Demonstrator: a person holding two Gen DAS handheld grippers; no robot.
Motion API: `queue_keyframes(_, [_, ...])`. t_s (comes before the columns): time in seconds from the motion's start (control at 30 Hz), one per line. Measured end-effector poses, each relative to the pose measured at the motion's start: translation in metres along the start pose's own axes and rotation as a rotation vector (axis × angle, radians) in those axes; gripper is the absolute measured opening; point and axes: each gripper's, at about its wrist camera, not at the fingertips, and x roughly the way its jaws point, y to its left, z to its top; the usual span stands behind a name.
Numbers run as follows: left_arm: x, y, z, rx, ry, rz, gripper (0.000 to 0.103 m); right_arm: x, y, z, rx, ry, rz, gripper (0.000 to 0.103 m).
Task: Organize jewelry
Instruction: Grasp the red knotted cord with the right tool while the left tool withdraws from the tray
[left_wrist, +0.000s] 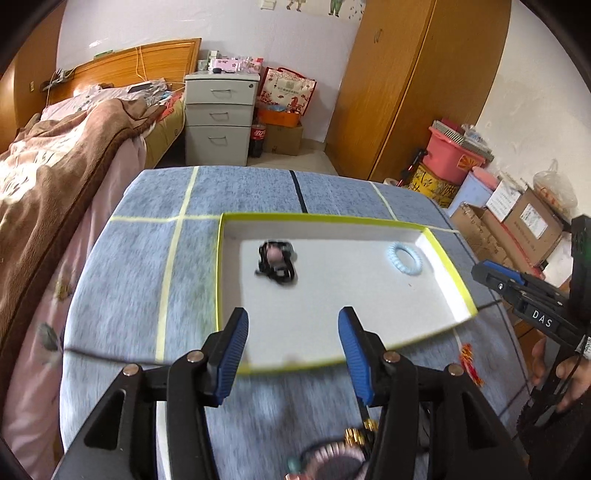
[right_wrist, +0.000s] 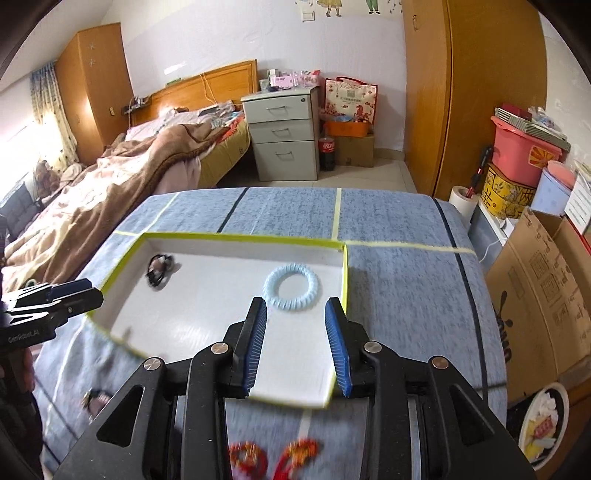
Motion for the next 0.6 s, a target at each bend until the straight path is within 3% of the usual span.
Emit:
queue_keyframes(0.2, [-0.024, 0.004, -0.026, -0.022, -0.023, 0.002, 0.053, -0.023, -0.004, -0.033, 0.022, 0.012, -0.01, 0.034])
queue_keyframes(0.6, [-0.048, 0.011, -0.071, -0.07, -0.015, -0.012, 0.053, -0.007, -0.005, -0.084, 0.086, 0.127, -0.005, 0.034])
